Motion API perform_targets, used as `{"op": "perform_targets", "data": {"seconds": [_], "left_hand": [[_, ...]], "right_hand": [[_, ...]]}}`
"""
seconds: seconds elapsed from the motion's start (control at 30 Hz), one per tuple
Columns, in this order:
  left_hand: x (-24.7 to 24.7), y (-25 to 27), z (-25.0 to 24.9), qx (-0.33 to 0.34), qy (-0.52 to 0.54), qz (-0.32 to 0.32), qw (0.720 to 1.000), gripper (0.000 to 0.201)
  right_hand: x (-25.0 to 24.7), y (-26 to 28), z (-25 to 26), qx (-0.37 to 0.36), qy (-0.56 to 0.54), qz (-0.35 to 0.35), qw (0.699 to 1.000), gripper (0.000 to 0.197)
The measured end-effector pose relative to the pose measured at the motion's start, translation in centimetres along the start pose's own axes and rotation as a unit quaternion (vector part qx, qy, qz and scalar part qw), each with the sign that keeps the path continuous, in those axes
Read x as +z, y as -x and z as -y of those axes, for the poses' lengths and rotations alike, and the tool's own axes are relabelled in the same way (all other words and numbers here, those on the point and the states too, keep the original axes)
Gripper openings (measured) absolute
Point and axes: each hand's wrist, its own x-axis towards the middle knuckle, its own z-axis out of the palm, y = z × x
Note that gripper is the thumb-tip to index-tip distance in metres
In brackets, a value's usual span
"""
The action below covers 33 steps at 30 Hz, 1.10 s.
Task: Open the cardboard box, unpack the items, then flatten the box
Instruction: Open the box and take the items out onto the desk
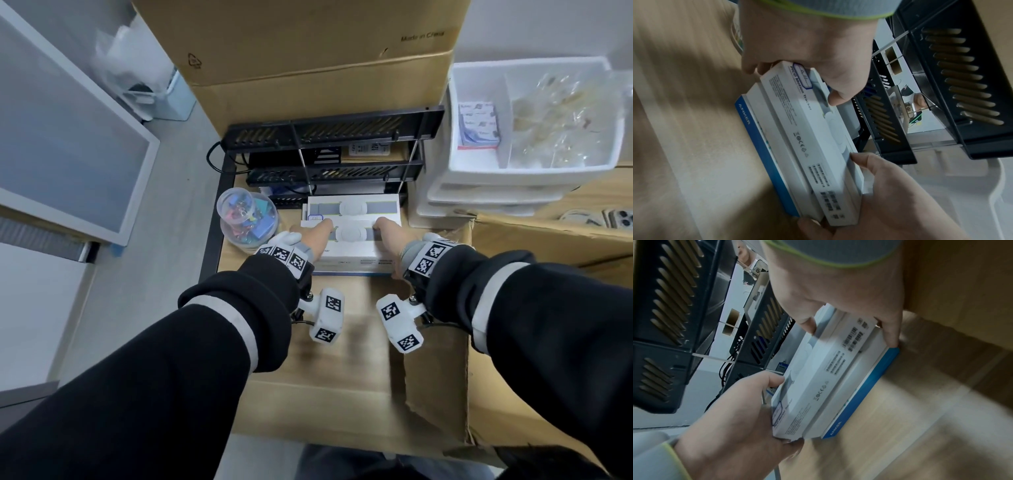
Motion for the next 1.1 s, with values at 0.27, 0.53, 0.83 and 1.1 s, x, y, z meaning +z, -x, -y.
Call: {"op": "perform_targets", "data": {"seconds": [0.27,0.53,0.83,1.1], "left_hand": [[0.5,0.5,-1.5,0.012,-0.033,-0.029,0.999,0.081],[-0.7,1.2,-4.7,0.035,-0.01,-0.027,0.999,0.083],[-1.1,-0.5,-4.8,0.018,-0.032,-0.002,0.999,0.065],[-1.4,-0.6,-4.3,0.015,-0.005,0.019,1.0,0.04]], "right_hand": [[-0.6,1.4,1.2,-0.018,0.076,-0.015,0.997,0.049],[-0.6,2.4,3.8,-0.016,0.0,-0.06,0.998,0.069],[-0.2,-1.9,4.2,-0.041,0.096,-0.048,0.993,0.07],[-0.6,-2.0,3.5,-0.016,0.033,-0.014,0.999,0.046]]}}
